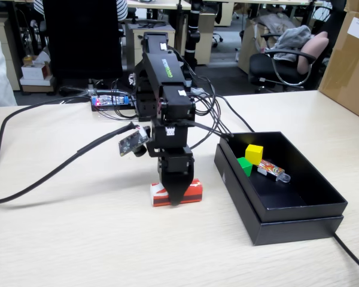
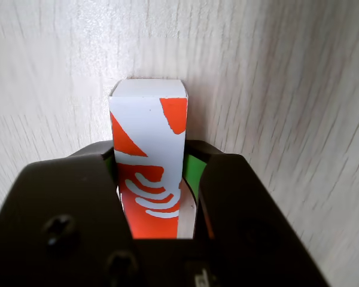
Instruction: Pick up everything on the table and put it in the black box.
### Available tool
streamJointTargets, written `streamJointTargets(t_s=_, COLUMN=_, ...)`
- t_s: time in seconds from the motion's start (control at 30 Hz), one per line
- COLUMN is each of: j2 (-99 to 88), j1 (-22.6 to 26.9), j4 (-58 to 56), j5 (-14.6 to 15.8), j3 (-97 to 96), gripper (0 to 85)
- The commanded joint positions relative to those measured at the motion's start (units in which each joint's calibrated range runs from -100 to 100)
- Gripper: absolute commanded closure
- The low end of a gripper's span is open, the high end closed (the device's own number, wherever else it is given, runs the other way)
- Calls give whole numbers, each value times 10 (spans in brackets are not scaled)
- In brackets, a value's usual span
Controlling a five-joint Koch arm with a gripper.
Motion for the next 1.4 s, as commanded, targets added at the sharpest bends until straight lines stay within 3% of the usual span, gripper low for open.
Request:
streamJointTargets(t_s=0.0, j2=-155, j1=7, j4=-45, j5=6, j3=-7, gripper=830)
streamJointTargets(t_s=0.23, j2=-402, j1=59, j4=-59, j5=24, j3=-129, gripper=830)
streamJointTargets(t_s=0.5, j2=-501, j1=113, j4=-59, j5=39, j3=-114, gripper=830)
streamJointTargets(t_s=0.83, j2=-347, j1=142, j4=-42, j5=45, j3=79, gripper=830)
streamJointTargets(t_s=1.37, j2=-143, j1=184, j4=-29, j5=77, j3=106, gripper=830)
